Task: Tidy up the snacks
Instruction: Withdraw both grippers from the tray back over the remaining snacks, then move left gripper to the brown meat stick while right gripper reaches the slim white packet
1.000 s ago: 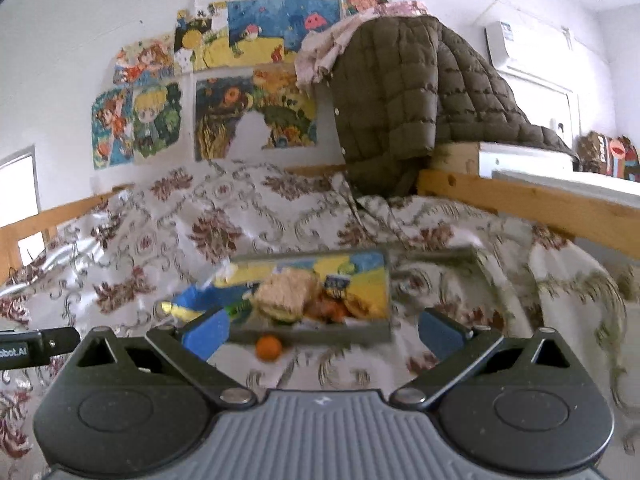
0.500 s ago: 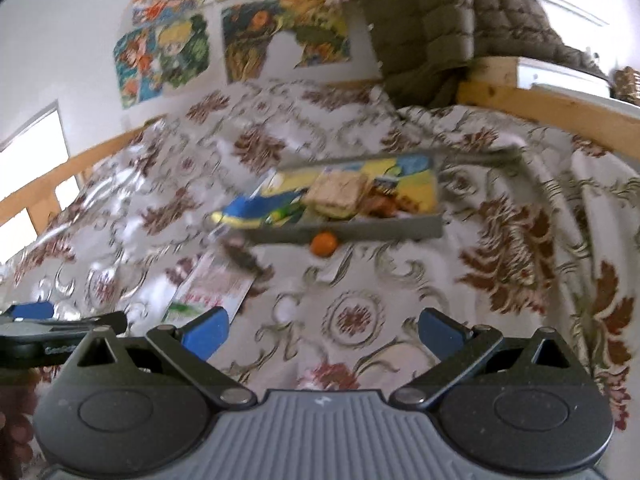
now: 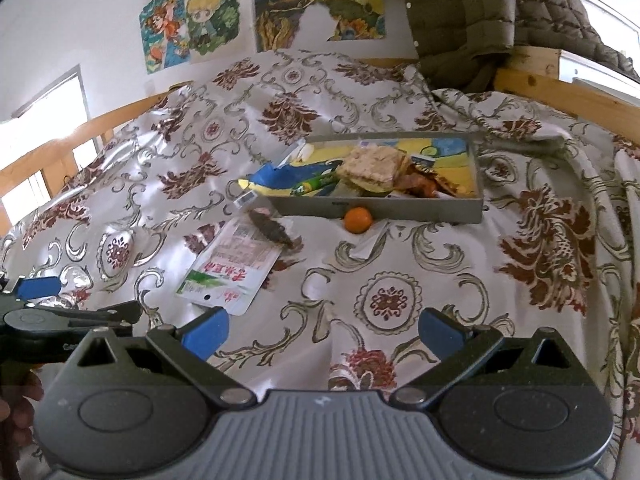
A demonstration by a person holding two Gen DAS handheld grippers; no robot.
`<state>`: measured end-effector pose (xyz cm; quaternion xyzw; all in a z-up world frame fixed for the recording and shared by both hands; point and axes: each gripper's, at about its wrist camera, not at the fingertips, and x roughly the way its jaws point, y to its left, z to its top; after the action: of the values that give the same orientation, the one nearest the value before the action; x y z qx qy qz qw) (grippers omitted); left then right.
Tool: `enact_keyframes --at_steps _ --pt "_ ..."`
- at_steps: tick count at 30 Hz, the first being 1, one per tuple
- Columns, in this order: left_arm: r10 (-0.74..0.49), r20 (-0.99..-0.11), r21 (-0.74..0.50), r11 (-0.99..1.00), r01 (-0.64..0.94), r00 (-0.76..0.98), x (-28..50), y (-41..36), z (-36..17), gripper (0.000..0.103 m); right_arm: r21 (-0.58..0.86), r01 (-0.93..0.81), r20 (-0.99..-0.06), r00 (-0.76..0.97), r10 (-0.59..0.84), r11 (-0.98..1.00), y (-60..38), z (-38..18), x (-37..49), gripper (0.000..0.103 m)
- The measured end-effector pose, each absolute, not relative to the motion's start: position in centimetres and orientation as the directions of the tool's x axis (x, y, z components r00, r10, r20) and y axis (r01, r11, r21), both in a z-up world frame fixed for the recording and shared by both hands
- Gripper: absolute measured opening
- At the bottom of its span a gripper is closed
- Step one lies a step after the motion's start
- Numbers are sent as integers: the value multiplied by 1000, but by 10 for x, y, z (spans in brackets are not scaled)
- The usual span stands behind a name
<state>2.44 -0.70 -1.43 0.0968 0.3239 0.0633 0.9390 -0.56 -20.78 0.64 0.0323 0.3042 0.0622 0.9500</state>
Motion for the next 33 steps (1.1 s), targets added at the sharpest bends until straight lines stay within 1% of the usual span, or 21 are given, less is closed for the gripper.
enact_keyframes --at_steps 6,10,15,21,24,27,29,33 --pt "195 -615 231 971 -62 764 32 -7 -20 102 100 -125 -572 805 159 987 -204 5 0 103" --pt "183 -617 229 972 -48 765 42 -10 -21 102 86 -131 -568 808 156 988 -204 3 2 103" --pt "126 -598 237 971 25 792 58 -17 -18 102 67 -136 -552 820 150 988 -212 0 9 103" --pt "25 -602 227 964 140 798 90 -26 -21 102 -14 -141 -539 835 112 990 -221 -12 35 103" --pt "-45 -629 215 949 230 776 105 -33 -24 102 -11 -132 -543 833 105 991 -229 -21 48 103" --pt "-101 -652 198 934 298 751 114 -37 -28 102 40 -97 -574 812 103 994 -241 -33 56 103" --pt "-118 -669 188 928 320 734 122 -40 -34 102 62 -77 -589 802 99 995 -246 -37 60 103" --pt "-121 -725 153 931 330 678 144 -44 -49 102 59 -72 -580 810 92 996 -252 -42 71 103"
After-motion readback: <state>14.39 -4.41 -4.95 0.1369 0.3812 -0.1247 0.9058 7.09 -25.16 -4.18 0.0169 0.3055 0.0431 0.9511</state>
